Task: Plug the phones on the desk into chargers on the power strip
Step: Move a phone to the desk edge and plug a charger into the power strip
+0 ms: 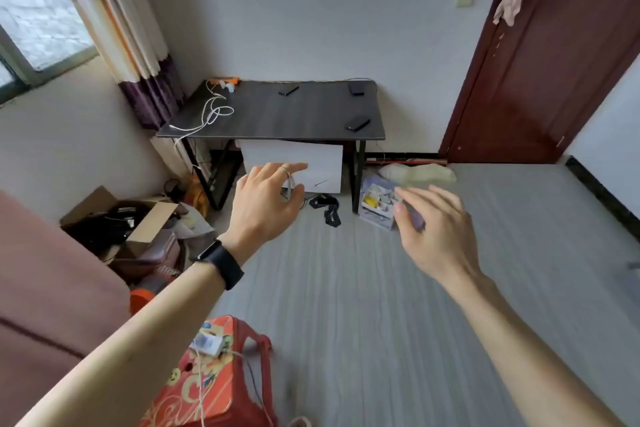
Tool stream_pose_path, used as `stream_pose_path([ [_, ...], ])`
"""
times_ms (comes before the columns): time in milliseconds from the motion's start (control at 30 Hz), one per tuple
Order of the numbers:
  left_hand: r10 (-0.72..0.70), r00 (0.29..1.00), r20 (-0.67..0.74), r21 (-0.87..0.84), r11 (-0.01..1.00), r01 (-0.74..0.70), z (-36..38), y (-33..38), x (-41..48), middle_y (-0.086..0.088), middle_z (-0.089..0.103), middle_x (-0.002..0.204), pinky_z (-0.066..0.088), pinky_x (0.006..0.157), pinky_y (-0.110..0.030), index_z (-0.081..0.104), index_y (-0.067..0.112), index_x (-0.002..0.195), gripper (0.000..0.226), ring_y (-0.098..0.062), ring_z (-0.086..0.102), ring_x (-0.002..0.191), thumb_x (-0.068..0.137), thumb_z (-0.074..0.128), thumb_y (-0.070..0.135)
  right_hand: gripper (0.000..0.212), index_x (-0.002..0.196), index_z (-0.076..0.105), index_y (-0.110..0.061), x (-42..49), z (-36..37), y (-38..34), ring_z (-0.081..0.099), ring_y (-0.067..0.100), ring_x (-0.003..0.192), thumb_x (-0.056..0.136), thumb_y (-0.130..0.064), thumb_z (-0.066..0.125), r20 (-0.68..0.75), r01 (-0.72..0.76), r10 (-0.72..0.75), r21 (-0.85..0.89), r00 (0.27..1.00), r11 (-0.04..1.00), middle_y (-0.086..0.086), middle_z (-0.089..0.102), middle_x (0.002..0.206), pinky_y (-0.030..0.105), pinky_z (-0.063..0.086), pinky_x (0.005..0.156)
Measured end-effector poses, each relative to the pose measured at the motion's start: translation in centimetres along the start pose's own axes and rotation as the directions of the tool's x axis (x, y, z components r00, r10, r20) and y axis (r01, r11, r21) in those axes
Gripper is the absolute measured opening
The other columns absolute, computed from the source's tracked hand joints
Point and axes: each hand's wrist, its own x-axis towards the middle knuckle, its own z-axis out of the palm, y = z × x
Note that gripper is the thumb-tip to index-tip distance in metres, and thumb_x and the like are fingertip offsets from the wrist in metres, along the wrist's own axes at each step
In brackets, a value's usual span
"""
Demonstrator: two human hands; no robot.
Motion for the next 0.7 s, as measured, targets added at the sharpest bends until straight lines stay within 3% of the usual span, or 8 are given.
stream_pose_path([
  [167, -0.043, 0.998, 0.045, -0.014, 0.999, 0.043, 3.7, -4.7, 3.3, 0.009, 0.064, 0.118, 0.040, 0.101, -0.041, 0.057, 0.038, 0.130, 0.038, -0.020, 0.052, 0.116, 0.092, 0.054, 0.037, 0.049, 0.120, 0.072, -0.029, 3.0, 7.0, -0.5, 0.054, 0.023, 0.125, 0.094, -0.052, 0.038, 0.161, -0.095, 0.099, -0.030, 0.982, 0.995, -0.010, 0.072, 0.121, 0.055, 0.043, 0.103],
  [300, -0.058, 0.993, 0.108, -0.031, 0.998, 0.062, 6.9, -9.4, 6.9, 0.007, 0.064, 0.117, 0.041, 0.100, -0.040, 0.058, 0.036, 0.129, 0.037, -0.021, 0.054, 0.116, 0.092, 0.055, 0.037, 0.053, 0.122, 0.071, -0.028, 6.6, 12.0, -0.1, 0.055, 0.022, 0.124, 0.093, -0.053, 0.036, 0.197, -0.123, 0.134, -0.063, 0.971, 0.990, -0.008, 0.071, 0.124, 0.046, 0.042, 0.107],
  [467, -0.110, 0.959, 0.259, -0.024, 0.992, 0.121, 10.3, -14.9, 11.7, 0.004, 0.061, 0.129, 0.045, 0.099, -0.040, 0.053, 0.036, 0.135, 0.042, -0.022, 0.052, 0.122, 0.093, 0.053, 0.039, 0.053, 0.121, 0.073, -0.026, 11.8, 17.0, 0.0, 0.057, 0.023, 0.119, 0.092, -0.052, 0.036, 0.199, -0.187, 0.200, -0.082, 0.959, 0.979, -0.007, 0.072, 0.122, 0.045, 0.042, 0.108],
  [567, -0.159, 0.930, 0.332, -0.025, 0.984, 0.177, 12.4, -17.7, 14.3, 0.003, 0.060, 0.129, 0.046, 0.098, -0.040, 0.053, 0.034, 0.136, 0.042, -0.023, 0.051, 0.123, 0.094, 0.053, 0.038, 0.047, 0.123, 0.072, -0.024, 14.5, 20.2, 0.3, 0.057, 0.026, 0.120, 0.093, -0.046, 0.043, 0.232, -0.230, 0.241, -0.073, 0.942, 0.970, -0.004, 0.071, 0.125, 0.036, 0.038, 0.108],
  [700, -0.180, 0.888, 0.422, -0.036, 0.976, 0.215, 15.5, -20.4, 18.1, 0.004, 0.058, 0.132, 0.047, 0.097, -0.037, 0.053, 0.034, 0.135, 0.041, -0.021, 0.050, 0.124, 0.094, 0.052, 0.037, 0.037, 0.129, 0.068, -0.025, 18.1, 24.5, 1.7, 0.054, 0.027, 0.123, 0.098, -0.039, 0.052, 0.324, -0.282, 0.289, -0.070, 0.901, 0.957, -0.005, 0.068, 0.130, 0.035, 0.038, 0.107],
])
